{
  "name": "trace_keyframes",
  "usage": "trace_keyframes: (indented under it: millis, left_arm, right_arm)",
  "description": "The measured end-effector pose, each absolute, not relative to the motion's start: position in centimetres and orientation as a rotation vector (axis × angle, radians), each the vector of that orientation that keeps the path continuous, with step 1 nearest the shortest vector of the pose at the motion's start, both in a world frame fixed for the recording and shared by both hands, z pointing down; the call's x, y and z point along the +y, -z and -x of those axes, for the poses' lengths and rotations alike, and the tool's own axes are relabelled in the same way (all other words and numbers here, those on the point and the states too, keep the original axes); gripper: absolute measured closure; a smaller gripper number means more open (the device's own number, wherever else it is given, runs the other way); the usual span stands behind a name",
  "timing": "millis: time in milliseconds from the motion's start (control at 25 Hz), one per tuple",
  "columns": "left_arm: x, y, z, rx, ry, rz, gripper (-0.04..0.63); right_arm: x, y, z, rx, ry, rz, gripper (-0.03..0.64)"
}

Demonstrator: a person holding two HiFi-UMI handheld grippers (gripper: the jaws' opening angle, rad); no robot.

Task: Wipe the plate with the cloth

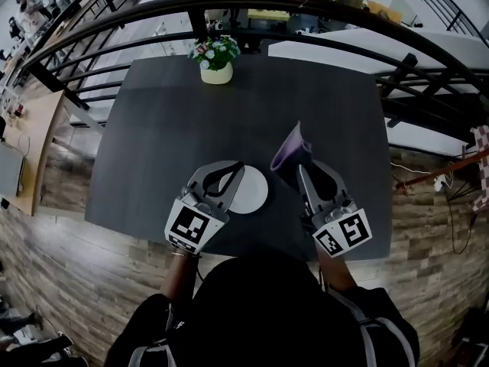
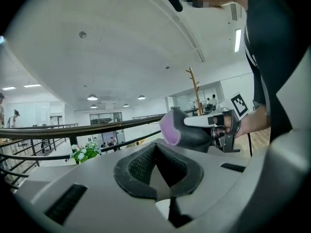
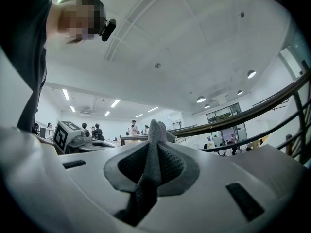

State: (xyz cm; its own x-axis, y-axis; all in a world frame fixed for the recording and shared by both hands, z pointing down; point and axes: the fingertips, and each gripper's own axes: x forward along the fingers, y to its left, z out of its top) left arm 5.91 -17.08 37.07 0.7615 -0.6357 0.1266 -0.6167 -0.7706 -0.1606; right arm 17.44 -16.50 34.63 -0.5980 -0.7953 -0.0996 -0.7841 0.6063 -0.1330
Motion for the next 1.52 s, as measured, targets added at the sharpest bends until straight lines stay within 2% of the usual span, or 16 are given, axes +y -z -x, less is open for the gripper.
trace_keyframes:
  millis: [240, 880, 1520]
  left_arm:
    - [-18.0, -37.9, -6.7, 1.035, 0.265, 2.881, 0.594]
    - [-19.1, -39.6, -2.1, 0.997, 0.288, 2.889, 0.594]
    - [-18.9, -49.0, -0.8, 1.04, 0.311, 3.143, 0.594]
  right_arm:
    - [-17.8, -36.1, -18.3, 2.69, 0.162, 1.336, 0.575]
    - [-17.5, -36.1, -13.5, 2.703, 0.167, 1.366, 0.575]
    - [-18.2, -46.7, -9.8, 2.969, 0.381, 1.382, 0.575]
